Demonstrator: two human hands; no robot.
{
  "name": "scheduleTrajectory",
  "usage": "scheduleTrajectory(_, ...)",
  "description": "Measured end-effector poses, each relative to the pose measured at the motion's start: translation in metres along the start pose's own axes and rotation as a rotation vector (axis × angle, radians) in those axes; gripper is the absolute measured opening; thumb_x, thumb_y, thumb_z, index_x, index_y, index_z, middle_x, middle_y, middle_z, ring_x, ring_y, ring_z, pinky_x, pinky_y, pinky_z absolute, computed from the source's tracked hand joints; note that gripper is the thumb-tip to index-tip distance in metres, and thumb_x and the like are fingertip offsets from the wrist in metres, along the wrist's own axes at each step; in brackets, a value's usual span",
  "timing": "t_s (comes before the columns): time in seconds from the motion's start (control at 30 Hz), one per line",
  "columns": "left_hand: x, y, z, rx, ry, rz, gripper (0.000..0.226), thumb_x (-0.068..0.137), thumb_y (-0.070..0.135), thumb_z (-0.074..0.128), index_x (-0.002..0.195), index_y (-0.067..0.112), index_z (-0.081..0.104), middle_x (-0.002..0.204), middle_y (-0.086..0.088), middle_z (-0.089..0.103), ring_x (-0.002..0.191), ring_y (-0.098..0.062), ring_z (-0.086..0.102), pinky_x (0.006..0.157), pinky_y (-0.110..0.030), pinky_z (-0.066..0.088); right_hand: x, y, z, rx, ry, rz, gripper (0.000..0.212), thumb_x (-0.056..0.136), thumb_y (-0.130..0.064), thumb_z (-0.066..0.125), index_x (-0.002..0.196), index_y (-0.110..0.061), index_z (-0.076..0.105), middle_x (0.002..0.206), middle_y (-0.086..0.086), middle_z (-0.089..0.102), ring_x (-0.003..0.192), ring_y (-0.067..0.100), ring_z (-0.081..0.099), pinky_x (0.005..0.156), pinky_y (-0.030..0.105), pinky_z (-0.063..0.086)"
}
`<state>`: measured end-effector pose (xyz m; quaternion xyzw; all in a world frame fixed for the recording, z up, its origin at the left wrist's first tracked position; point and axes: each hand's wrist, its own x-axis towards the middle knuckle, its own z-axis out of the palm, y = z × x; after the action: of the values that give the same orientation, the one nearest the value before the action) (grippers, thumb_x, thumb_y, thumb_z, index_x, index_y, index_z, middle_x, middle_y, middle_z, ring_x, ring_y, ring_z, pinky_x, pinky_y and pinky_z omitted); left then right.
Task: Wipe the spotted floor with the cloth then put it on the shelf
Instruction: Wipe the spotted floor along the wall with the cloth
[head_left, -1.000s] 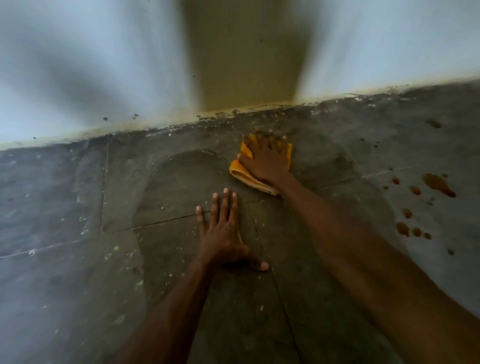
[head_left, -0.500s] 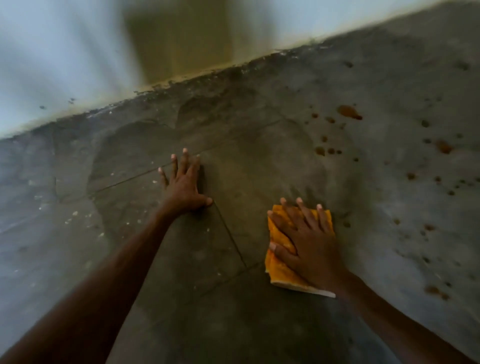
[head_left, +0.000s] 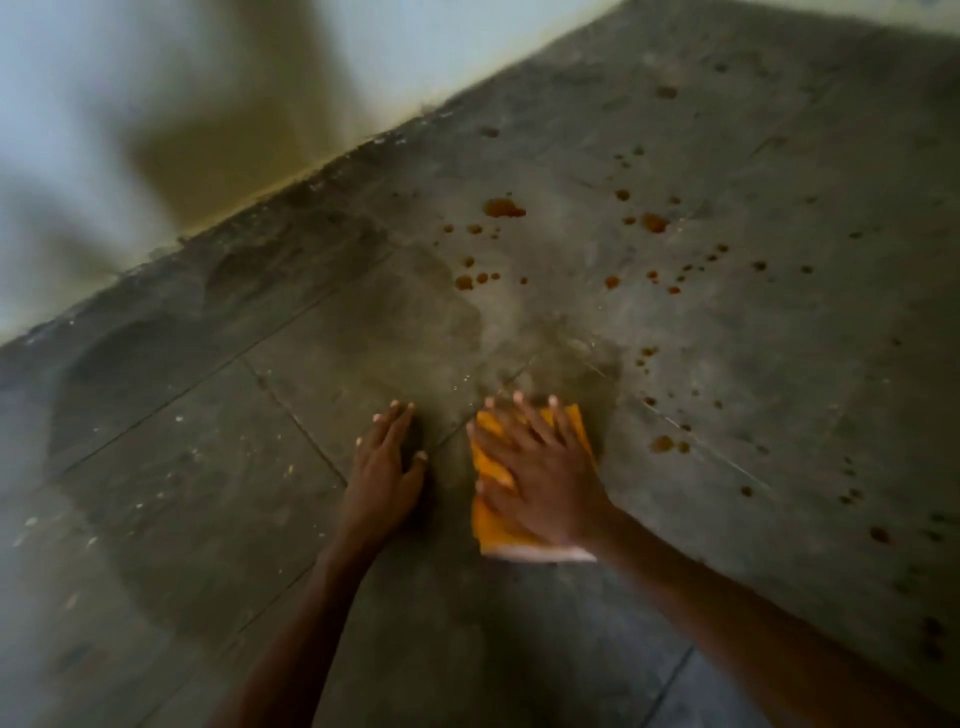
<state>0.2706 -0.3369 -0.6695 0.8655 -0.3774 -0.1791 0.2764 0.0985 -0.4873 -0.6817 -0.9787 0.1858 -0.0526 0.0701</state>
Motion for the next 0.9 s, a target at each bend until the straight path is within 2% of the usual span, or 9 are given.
scheduleTrajectory(0.13, -0.013, -0.005, 0.001, 0.310, -0.245, 0.048, 0.083, 0.077, 0.073, 0.018, 0.147, 0.037, -0.009, 0.153, 0.005, -0.026, 0.142, -0.020, -0.026, 0.117, -0.043, -0.012, -0.070, 0.032, -0.007, 0.023, -0.005, -0.022, 0.063, 0.094, -0.068, 0.033, 0.152, -0.044, 0.027, 0.165, -0.008, 0.019, 0.153, 0.025, 0.011, 0.120, 0.059, 0.009)
scheduleTrajectory(0.23, -0.011, 0.001, 0.006, 0.357, -0.227, 0.023, 0.084, 0.071, 0.073, 0.006, 0.143, 0.038, -0.021, 0.151, 0.003, -0.033, 0.140, -0.022, -0.032, 0.115, -0.043, -0.017, 0.013, 0.067, -0.005, -0.020, -0.008, 0.205, 0.068, 0.088, -0.068, 0.029, 0.150, -0.041, 0.033, 0.162, 0.000, 0.030, 0.149, 0.035, 0.022, 0.118, 0.063, 0.009)
scheduleTrajectory(0.37, -0.006, 0.004, 0.004, 0.367, -0.257, -0.013, 0.087, 0.077, 0.064, 0.021, 0.150, 0.030, -0.011, 0.149, 0.005, -0.031, 0.142, -0.023, -0.026, 0.116, -0.044, -0.010, 0.134, 0.032, 0.003, 0.042, -0.023, 0.378, 0.076, 0.084, -0.061, 0.016, 0.153, -0.031, 0.031, 0.162, 0.009, 0.025, 0.150, 0.039, 0.011, 0.116, 0.065, -0.003)
scheduleTrajectory(0.47, -0.008, 0.004, -0.001, 0.292, -0.248, -0.067, 0.089, 0.077, 0.049, 0.031, 0.151, 0.020, -0.007, 0.155, 0.005, -0.022, 0.146, -0.022, -0.018, 0.117, -0.041, -0.008, 0.120, -0.013, 0.007, -0.003, -0.030, 0.200, 0.076, 0.085, -0.060, 0.014, 0.154, -0.031, 0.030, 0.163, 0.008, 0.023, 0.152, 0.036, 0.011, 0.119, 0.063, 0.001)
scheduleTrajectory(0.6, -0.021, 0.013, 0.010, 0.333, -0.077, -0.065, 0.071, 0.095, 0.030, 0.040, 0.152, 0.014, 0.001, 0.160, -0.002, -0.011, 0.148, -0.021, -0.011, 0.119, -0.042, -0.003, -0.017, -0.009, 0.002, -0.019, -0.014, -0.006, 0.064, 0.091, -0.061, 0.036, 0.152, -0.042, 0.028, 0.166, -0.005, 0.017, 0.153, 0.025, 0.009, 0.120, 0.058, 0.004)
scheduleTrajectory(0.67, -0.030, 0.025, 0.030, 0.317, 0.069, -0.004, 0.060, 0.097, 0.025, 0.036, 0.151, 0.010, 0.015, 0.161, -0.006, 0.004, 0.149, -0.024, 0.001, 0.120, -0.046, 0.006, -0.057, 0.037, -0.005, -0.028, -0.013, 0.086, 0.067, 0.086, -0.062, 0.043, 0.150, -0.046, 0.031, 0.164, -0.008, 0.020, 0.153, 0.026, 0.011, 0.119, 0.061, 0.008)
scheduleTrajectory(0.73, -0.035, 0.044, 0.053, 0.308, 0.076, 0.081, 0.061, 0.093, 0.033, 0.028, 0.150, 0.012, 0.025, 0.159, -0.006, 0.016, 0.148, -0.025, 0.010, 0.118, -0.048, 0.012, -0.048, 0.098, -0.009, -0.092, -0.005, 0.274, 0.069, 0.082, -0.062, 0.041, 0.148, -0.043, 0.035, 0.162, -0.003, 0.029, 0.151, 0.031, 0.018, 0.116, 0.065, 0.015)
scheduleTrajectory(0.83, -0.032, 0.070, 0.083, 0.336, 0.000, 0.148, 0.061, 0.094, 0.036, 0.021, 0.151, 0.015, 0.019, 0.161, -0.003, 0.011, 0.148, -0.023, 0.006, 0.118, -0.052, 0.006, 0.001, 0.140, -0.020, -0.065, 0.003, 0.604, 0.068, 0.087, -0.063, 0.030, 0.152, -0.039, 0.029, 0.164, 0.002, 0.022, 0.152, 0.031, 0.011, 0.118, 0.063, 0.003)
scheduleTrajectory(0.9, -0.027, 0.085, 0.092, 0.342, -0.018, 0.107, 0.058, 0.098, 0.028, 0.027, 0.152, 0.014, 0.012, 0.162, -0.002, 0.005, 0.149, -0.023, 0.001, 0.119, -0.055, 0.003, 0.006, 0.123, -0.015, -0.040, 0.007, 0.649, 0.070, 0.089, -0.061, 0.027, 0.154, -0.037, 0.023, 0.166, 0.004, 0.015, 0.153, 0.031, 0.004, 0.118, 0.063, 0.000)
